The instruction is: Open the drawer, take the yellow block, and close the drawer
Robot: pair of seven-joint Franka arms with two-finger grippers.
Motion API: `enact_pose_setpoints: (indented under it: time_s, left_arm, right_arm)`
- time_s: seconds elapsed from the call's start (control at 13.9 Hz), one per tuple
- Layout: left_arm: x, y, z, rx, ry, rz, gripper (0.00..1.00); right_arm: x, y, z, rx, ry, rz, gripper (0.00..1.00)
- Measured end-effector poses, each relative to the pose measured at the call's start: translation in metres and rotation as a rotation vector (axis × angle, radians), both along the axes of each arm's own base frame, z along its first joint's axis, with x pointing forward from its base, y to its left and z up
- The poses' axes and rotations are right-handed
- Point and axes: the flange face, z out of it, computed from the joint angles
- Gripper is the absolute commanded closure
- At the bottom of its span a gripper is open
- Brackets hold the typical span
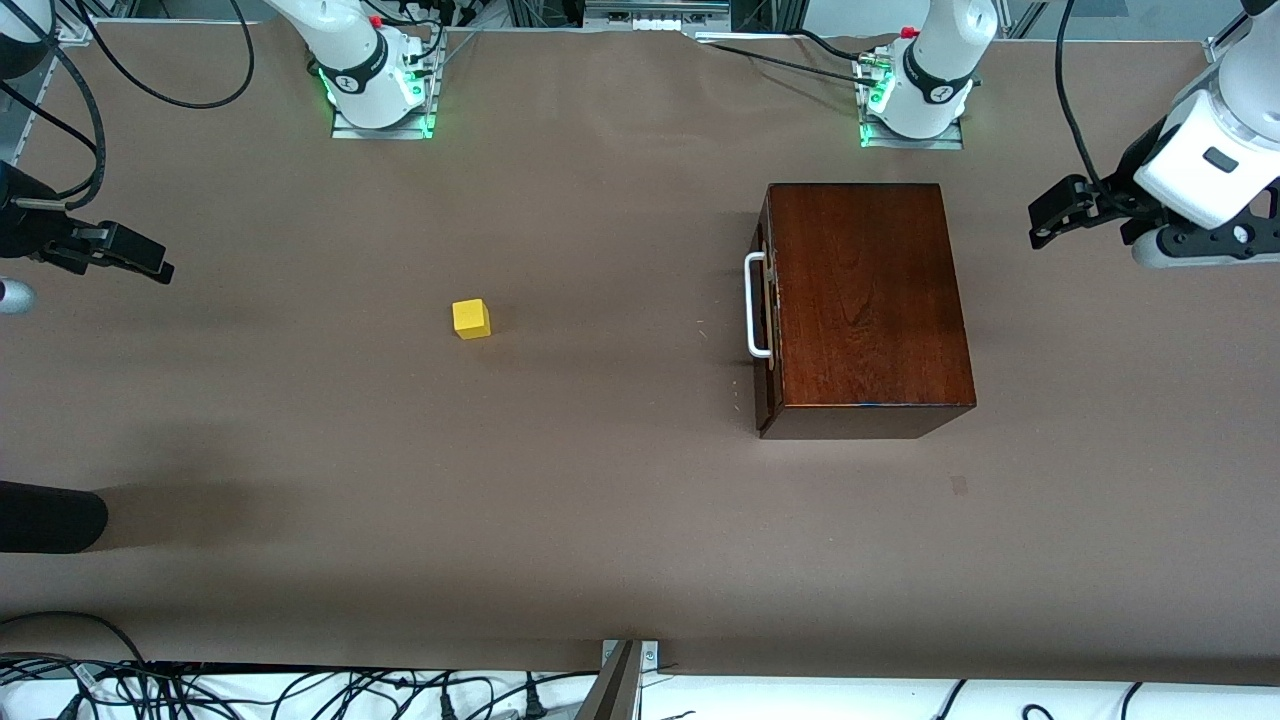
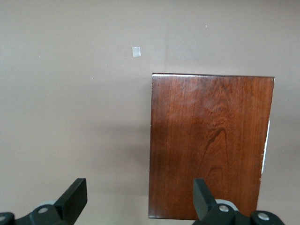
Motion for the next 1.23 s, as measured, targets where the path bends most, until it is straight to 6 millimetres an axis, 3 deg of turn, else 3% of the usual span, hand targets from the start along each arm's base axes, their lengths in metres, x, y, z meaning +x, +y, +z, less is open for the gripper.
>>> enact_pose_setpoints:
  time_s: [1.23]
  left_arm:
    - [0.005,0.031,-0.004,-0.008,-0.038,-0.03,0.0]
  right_arm:
    - [0.0,0.0,0.0,0.0,0.0,0.0,0.0]
